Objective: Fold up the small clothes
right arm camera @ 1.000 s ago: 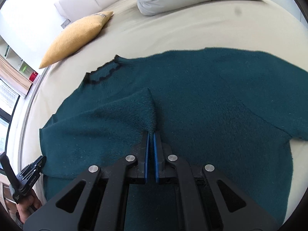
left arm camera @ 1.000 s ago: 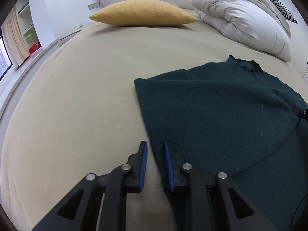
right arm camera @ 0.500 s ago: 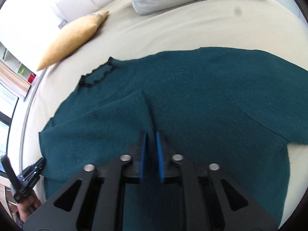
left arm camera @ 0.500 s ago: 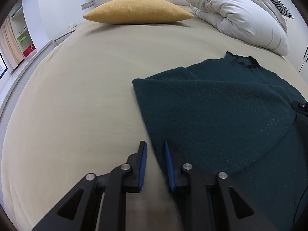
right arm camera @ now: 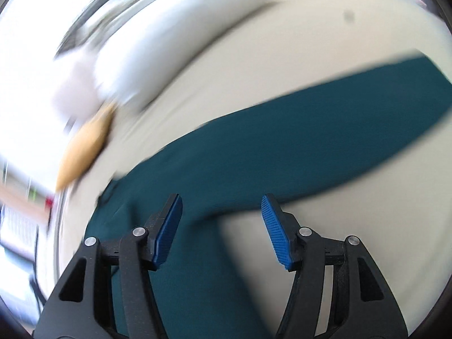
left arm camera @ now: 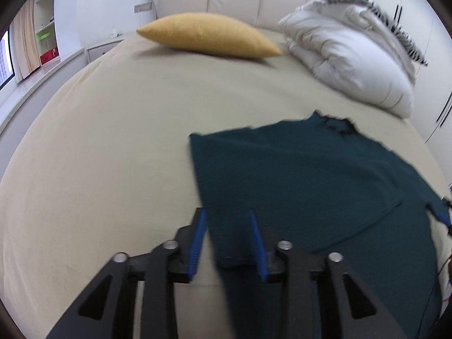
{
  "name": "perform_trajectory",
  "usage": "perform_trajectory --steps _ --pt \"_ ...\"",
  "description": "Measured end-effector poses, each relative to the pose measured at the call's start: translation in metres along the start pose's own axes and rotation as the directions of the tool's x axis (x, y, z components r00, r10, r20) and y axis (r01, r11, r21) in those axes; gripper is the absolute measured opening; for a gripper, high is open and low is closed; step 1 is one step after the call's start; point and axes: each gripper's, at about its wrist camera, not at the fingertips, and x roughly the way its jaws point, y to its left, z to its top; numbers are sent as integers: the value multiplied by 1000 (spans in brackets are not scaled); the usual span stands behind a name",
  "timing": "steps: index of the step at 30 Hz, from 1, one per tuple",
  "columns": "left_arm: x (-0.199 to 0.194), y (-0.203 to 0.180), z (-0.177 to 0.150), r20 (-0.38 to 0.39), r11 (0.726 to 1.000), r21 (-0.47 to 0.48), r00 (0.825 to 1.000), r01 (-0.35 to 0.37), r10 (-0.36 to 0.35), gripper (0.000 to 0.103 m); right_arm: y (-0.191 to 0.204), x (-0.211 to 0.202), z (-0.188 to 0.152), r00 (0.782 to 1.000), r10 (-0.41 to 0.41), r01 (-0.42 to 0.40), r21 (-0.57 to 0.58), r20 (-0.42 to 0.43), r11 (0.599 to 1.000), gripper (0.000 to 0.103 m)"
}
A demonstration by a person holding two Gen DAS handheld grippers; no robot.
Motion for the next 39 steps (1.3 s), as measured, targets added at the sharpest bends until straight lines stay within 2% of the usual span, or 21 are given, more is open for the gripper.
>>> perform_trajectory --steps 3,6,11,13,15,17,18,21,24,25,27,28,29,30,31,35,37,39 --pt "-20 -21 0 58 995 -11 994 99 -98 67 -78 -25 20 998 -44 32 209 53 977 57" --pt "-26 -43 0 61 980 -15 979 196 -195 69 -139 -48 33 990 -52 4 347 128 938 57" --pt "-13 -74 -8 2 958 -45 959 284 -284 69 -187 -52 58 983 10 -90 437 181 895 55" --pt "-7 -81 -14 -19 955 -63 956 291 -292 69 -196 -44 69 983 30 -111 450 182 886 45" --pt "-1 -84 -17 -38 950 -84 951 302 -306 69 -201 -37 78 985 13 -92 456 174 885 23" --pt "4 -83 -18 -48 944 -109 947 313 -319 69 -206 -30 87 985 -20 -62 458 172 887 9" --pt "5 -81 -19 -48 942 -119 946 313 -321 69 -202 -28 90 984 -41 -41 446 173 894 8" --pt "-1 -73 -21 -37 936 -144 944 320 -329 69 -170 -37 105 975 -104 34 332 197 943 7" --pt "-3 -64 -21 -23 925 -176 938 336 -345 69 -96 -50 111 964 -130 106 113 233 988 7" --pt "-3 -61 -21 -16 920 -189 936 343 -352 69 -64 -51 112 961 -126 125 17 245 992 7" --pt "-4 -55 -21 -6 912 -210 933 351 -361 69 9 -48 103 964 -84 137 -198 254 971 7" --pt "-5 -52 -22 -1 908 -222 931 355 -364 69 45 -44 93 966 -63 140 -300 252 944 7" --pt "-5 -48 -22 6 903 -236 930 359 -368 69 85 -38 78 969 -42 143 -415 245 899 7" --pt "-5 -44 -22 11 897 -252 928 364 -373 69 119 -30 59 973 -22 139 -511 230 848 7" --pt "-5 -40 -23 14 890 -267 925 370 -380 69 158 -17 33 981 1 122 -612 196 782 7" --pt "-3 -29 -23 22 870 -307 917 386 -399 69 236 32 -63 997 0 67 -805 83 589 6" --pt "0 -28 -23 15 866 -313 914 390 -406 69 249 55 -97 999 -23 35 -833 27 553 7" --pt "6 -31 -22 1 863 -315 910 394 -415 69 251 74 -128 997 -51 -25 -838 -63 545 13"
